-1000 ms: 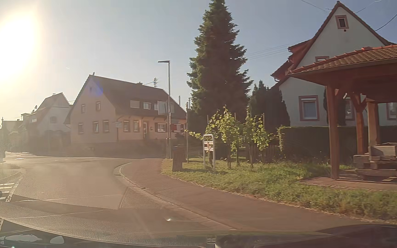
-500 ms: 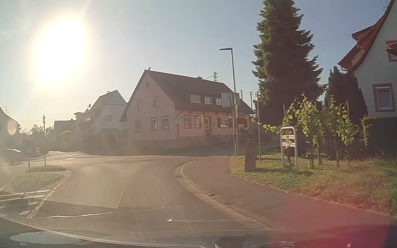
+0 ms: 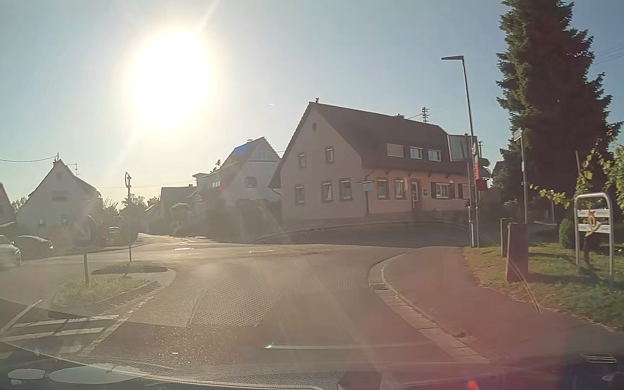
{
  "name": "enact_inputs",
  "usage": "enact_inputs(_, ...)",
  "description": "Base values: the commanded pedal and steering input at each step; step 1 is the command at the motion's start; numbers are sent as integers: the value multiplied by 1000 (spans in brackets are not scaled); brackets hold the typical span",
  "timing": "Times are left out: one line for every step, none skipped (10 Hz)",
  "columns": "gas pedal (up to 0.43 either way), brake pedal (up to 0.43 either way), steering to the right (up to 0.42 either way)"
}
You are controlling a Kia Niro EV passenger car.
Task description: Follow the waypoints while adhering to traffic rules and regulations
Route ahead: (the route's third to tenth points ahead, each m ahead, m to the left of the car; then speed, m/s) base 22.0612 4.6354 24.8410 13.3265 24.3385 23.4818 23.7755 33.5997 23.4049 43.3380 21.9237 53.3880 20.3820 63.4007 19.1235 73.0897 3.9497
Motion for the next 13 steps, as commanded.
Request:
enact_inputs(8,0,-268)
enact_inputs(8,0,-244)
enact_inputs(8,0,-223)
enact_inputs(8,0,-205)
enact_inputs(8,0,-195)
enact_inputs(0,0,-189)
enact_inputs(0,0,-174)
enact_inputs(0,0,-162)
enact_inputs(0,0,-157)
enact_inputs(0,0,-138)
enact_inputs(0,0,-114)
enact_inputs(0,0,-94)
enact_inputs(0,0,-75)
